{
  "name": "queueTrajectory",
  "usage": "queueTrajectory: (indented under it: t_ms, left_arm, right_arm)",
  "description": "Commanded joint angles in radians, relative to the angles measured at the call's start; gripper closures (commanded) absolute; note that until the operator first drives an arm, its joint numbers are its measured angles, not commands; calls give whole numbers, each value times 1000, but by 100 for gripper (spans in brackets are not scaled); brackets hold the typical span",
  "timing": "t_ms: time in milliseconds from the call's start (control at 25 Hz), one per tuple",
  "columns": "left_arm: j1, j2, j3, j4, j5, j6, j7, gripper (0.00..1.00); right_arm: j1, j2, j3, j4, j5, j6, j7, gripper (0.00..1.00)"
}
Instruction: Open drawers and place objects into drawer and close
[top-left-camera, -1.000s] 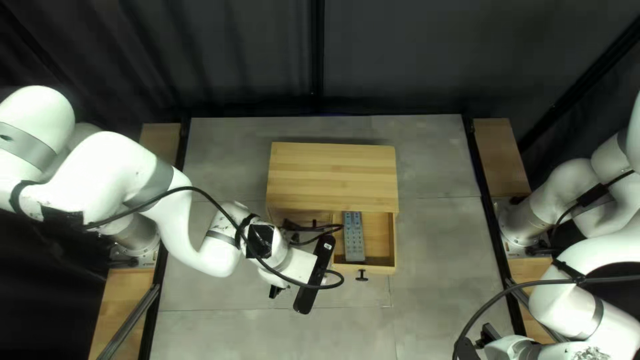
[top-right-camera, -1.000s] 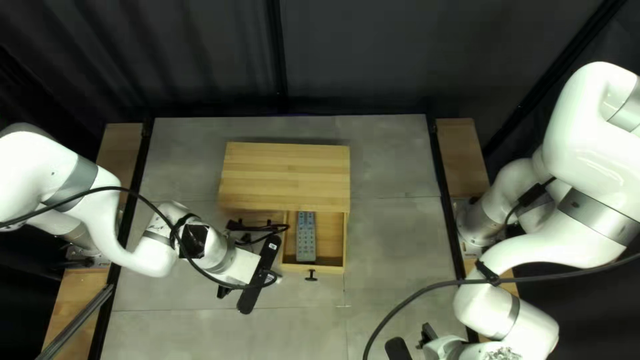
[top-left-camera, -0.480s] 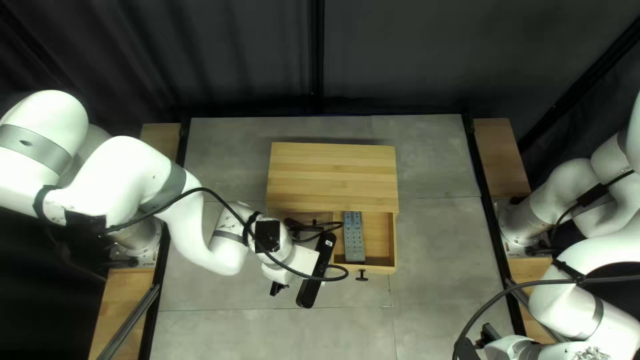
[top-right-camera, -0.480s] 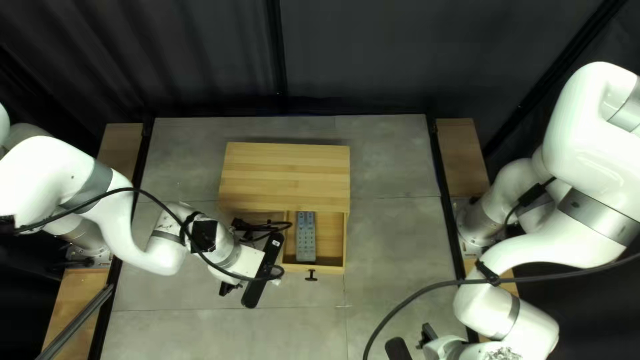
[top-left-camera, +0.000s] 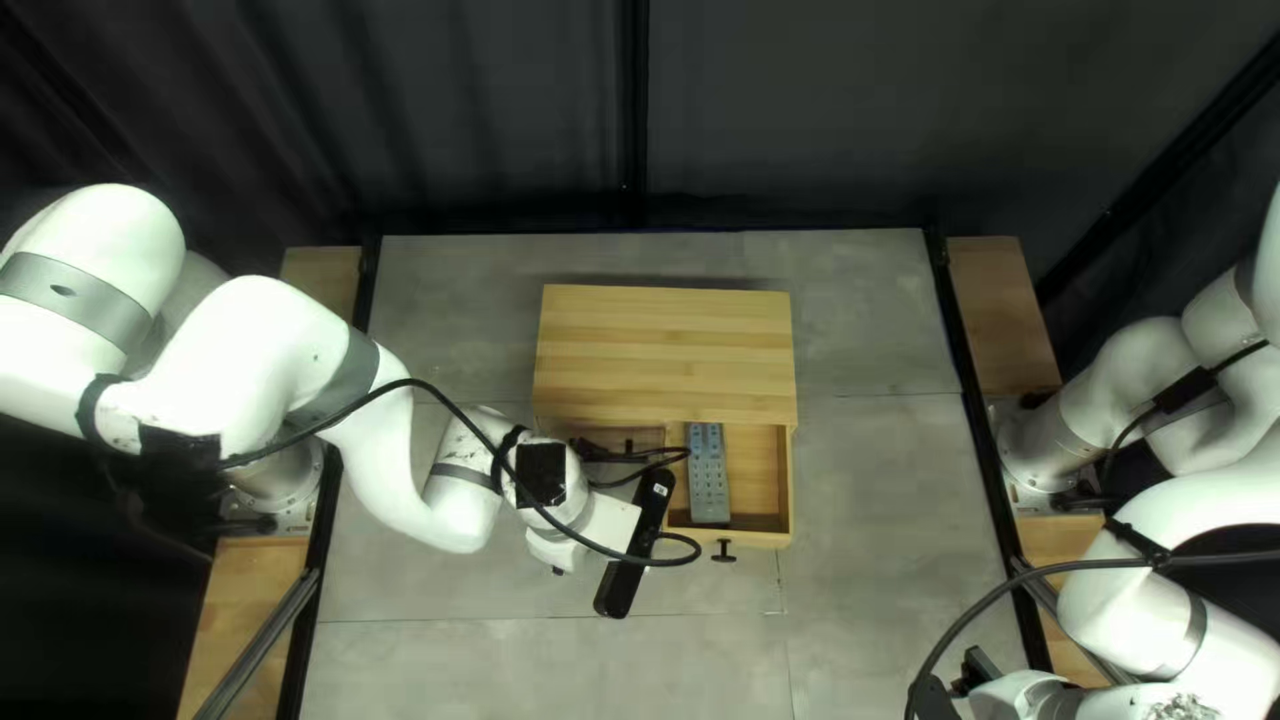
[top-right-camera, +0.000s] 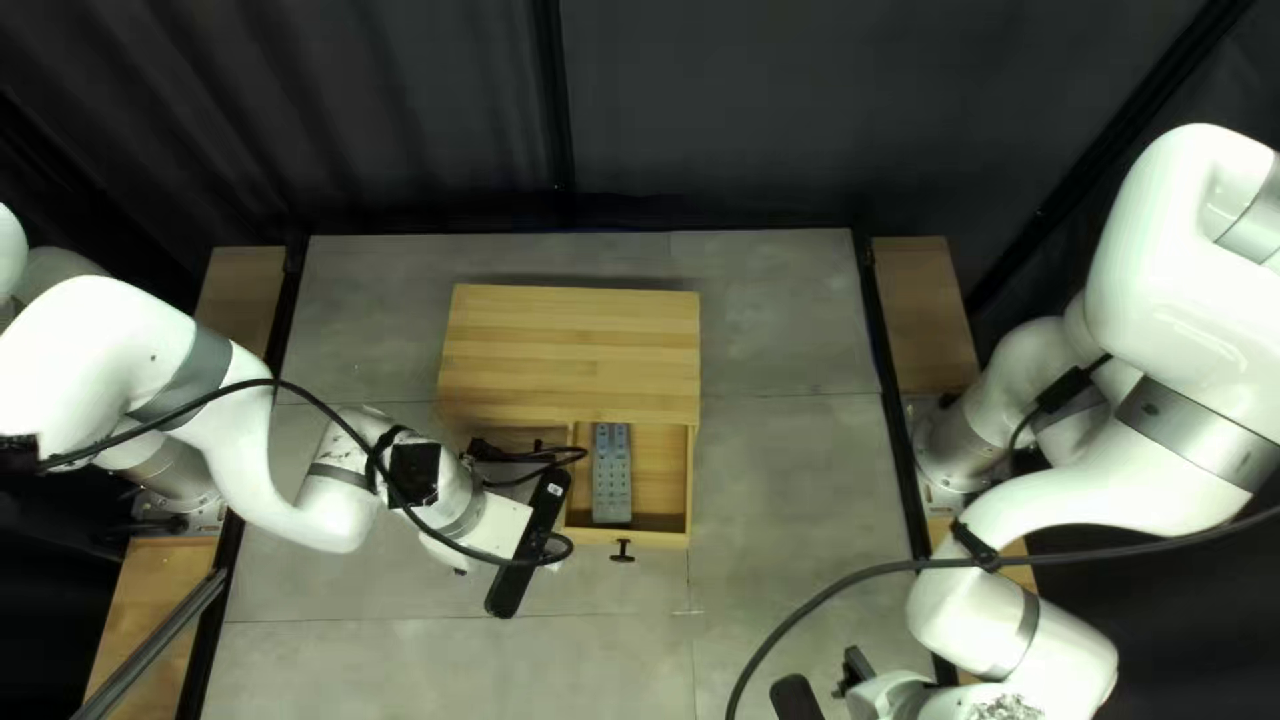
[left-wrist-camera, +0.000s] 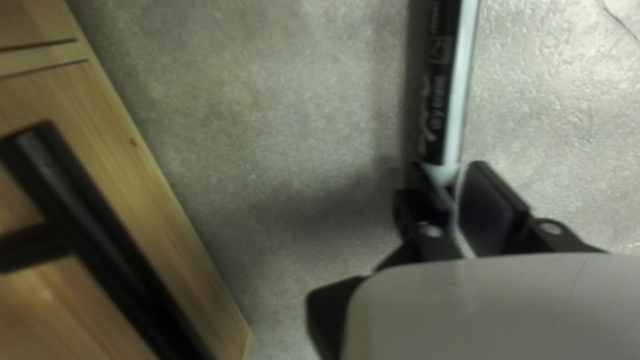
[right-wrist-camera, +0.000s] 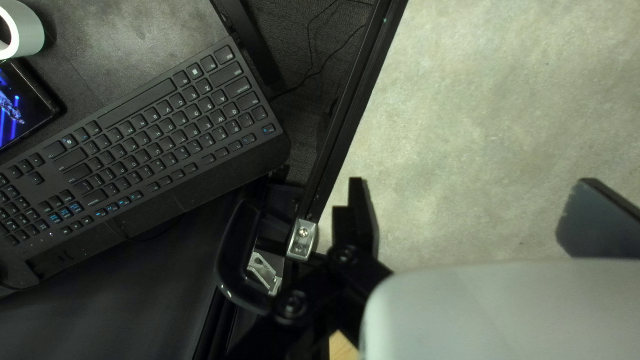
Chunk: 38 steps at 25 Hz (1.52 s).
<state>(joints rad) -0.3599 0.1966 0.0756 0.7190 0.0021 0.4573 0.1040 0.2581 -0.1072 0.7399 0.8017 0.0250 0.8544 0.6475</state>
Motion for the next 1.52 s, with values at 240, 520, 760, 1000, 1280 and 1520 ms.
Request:
queueTrajectory:
  t_ms: [240, 520, 760, 1000, 1280, 1520]
  left_arm:
    - [-38, -149, -10, 42, 108, 180, -110, 96]
    - [-64, -158, -37, 150, 132, 305, -57, 93]
    - [-54, -105, -40, 109, 73, 215, -10, 0]
    - [-46, -79, -27, 61, 77, 162, -38, 0]
    - [-34, -21, -14, 43, 72, 108, -54, 0]
    - [-18, 9, -5, 34, 50, 78, -63, 0]
  right_arm:
    - [0, 0, 0, 0, 0, 0, 0, 0]
    - [0, 0, 0, 0, 0, 0, 0, 0]
    - [0, 0, 0, 0, 0, 0, 0, 0]
    - [0, 0, 0, 0, 0, 0, 0, 0]
    - [0, 0, 0, 0, 0, 0, 0, 0]
    - [0, 0, 0, 0, 0, 0, 0, 0]
